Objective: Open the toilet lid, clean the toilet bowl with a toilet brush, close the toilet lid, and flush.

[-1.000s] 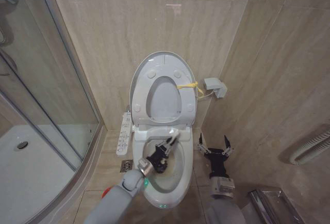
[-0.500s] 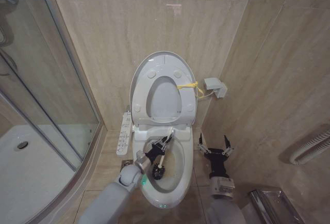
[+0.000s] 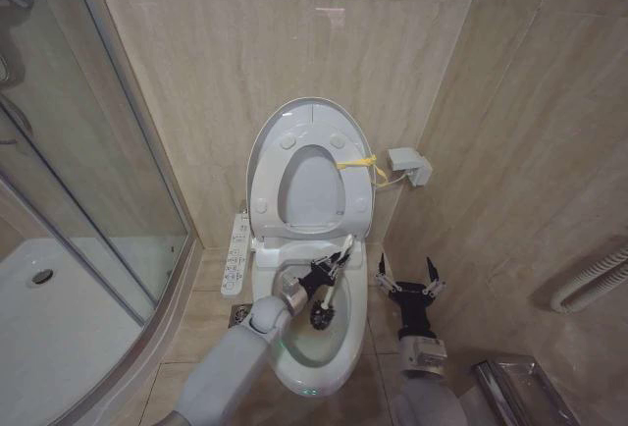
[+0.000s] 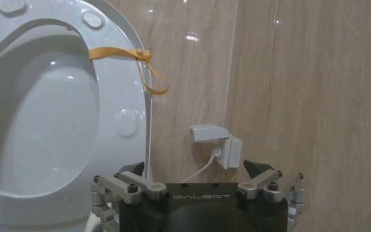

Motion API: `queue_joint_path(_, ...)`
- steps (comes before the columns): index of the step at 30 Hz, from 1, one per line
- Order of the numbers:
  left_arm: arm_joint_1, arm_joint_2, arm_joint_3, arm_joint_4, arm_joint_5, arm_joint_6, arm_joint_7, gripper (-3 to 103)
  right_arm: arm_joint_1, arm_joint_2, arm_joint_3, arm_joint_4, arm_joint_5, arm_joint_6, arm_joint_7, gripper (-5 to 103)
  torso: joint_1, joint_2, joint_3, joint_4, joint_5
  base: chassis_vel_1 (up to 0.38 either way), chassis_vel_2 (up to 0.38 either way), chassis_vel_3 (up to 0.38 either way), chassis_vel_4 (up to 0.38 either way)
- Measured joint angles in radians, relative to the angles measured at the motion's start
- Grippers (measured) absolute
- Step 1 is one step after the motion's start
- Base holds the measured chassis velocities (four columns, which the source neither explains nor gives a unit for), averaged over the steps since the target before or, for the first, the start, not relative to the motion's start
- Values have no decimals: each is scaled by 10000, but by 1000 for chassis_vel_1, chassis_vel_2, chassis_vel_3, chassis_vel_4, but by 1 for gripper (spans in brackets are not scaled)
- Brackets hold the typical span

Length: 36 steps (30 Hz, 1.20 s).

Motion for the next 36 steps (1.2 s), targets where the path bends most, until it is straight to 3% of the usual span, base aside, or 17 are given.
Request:
queue_joint_path(4, 274, 112, 21, 372, 262, -306, 86, 16, 0, 0, 0, 0, 0, 0, 0, 100, 0, 0, -1, 2, -2, 0, 0, 0, 0)
queue_joint_path(10, 584, 520, -92, 22, 298, -340, 109, 16, 0, 0, 0, 0, 0, 0, 0, 100, 0, 1, -2, 0, -4, 0, 0, 0, 0)
queue_joint_path(19, 1884, 1311, -740, -1422, 441, -145, -205, 16, 0, -1, 0, 0, 0, 0, 1, 100, -2, 2, -3, -1, -6, 0, 0, 0, 0)
queue_joint_path(23, 2680, 1784, -1026, -1948, 562, -147, -296, 16, -1, 0, 1, 0, 0, 0, 0, 100, -1, 0, 2, 11, -1, 0, 0, 0, 0)
queue_joint_path(36, 3964, 2630, -1602, -3353, 597, -96, -351, 16, 0, 0, 0, 0, 0, 0, 0, 100, 0, 0, 1, 1, -2, 0, 0, 0, 0)
